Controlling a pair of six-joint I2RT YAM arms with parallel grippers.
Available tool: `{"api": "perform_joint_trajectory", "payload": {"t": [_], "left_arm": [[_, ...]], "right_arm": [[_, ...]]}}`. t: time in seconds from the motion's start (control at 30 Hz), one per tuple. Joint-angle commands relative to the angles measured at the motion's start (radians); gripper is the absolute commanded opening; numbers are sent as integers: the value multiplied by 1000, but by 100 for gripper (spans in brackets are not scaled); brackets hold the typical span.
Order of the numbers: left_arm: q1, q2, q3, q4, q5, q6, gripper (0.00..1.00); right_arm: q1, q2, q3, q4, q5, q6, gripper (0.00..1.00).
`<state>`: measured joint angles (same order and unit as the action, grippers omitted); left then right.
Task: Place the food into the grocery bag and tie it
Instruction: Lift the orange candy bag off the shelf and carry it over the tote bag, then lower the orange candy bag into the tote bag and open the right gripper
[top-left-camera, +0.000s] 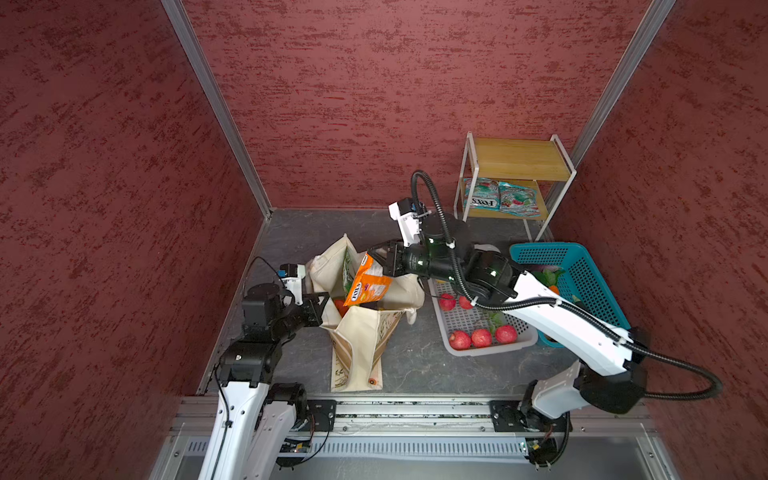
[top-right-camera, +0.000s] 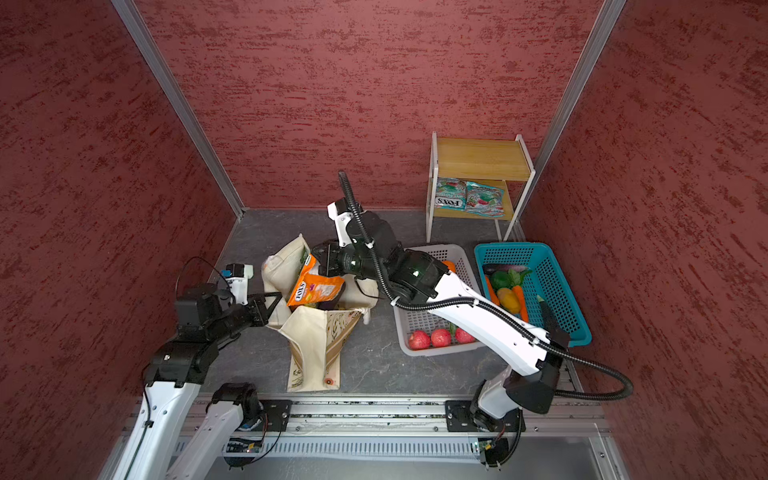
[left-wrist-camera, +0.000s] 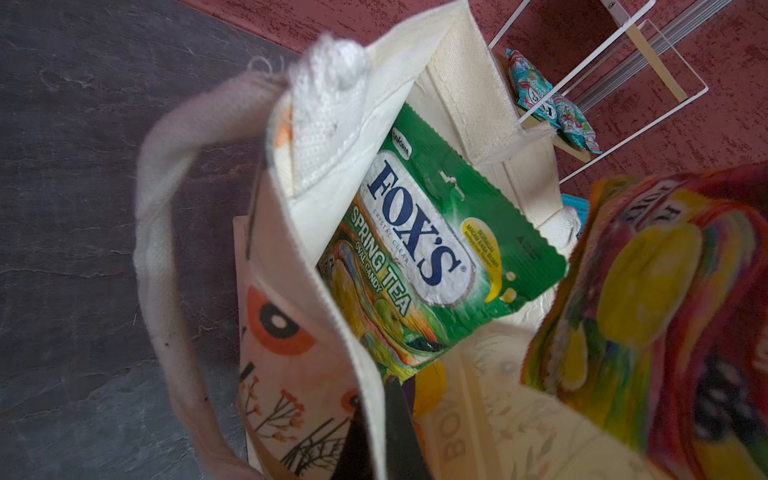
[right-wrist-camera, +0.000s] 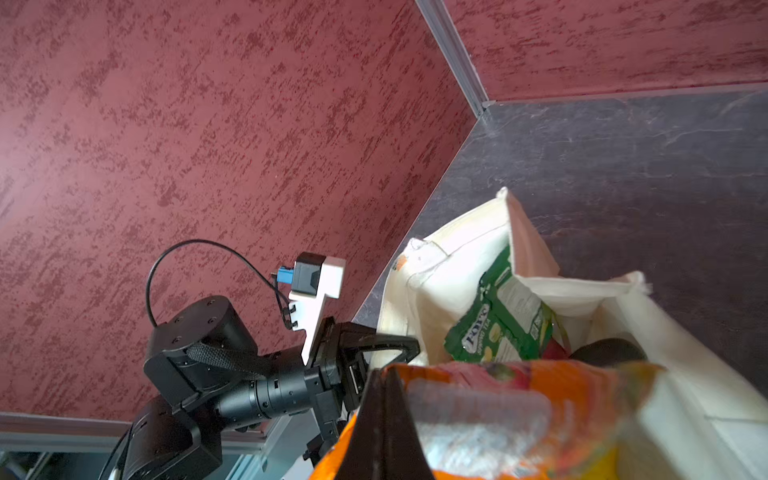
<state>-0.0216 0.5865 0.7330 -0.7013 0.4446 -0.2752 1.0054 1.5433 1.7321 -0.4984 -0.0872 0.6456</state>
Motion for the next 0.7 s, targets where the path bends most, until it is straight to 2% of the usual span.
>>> {"api": "perform_joint_trajectory", "payload": {"t": [0.0,0.47,0.67], "left_arm": [[5,-2,5,20,3,11,0],[5,-4,3,22,6,11,0],[5,-8,3,22,6,11,0]], "right_arm": [[13,-7,52,48,46,-26,0],[16,-14,-5,31,115,-35,0],[15,18,-30,29,101,-32,0]]}}
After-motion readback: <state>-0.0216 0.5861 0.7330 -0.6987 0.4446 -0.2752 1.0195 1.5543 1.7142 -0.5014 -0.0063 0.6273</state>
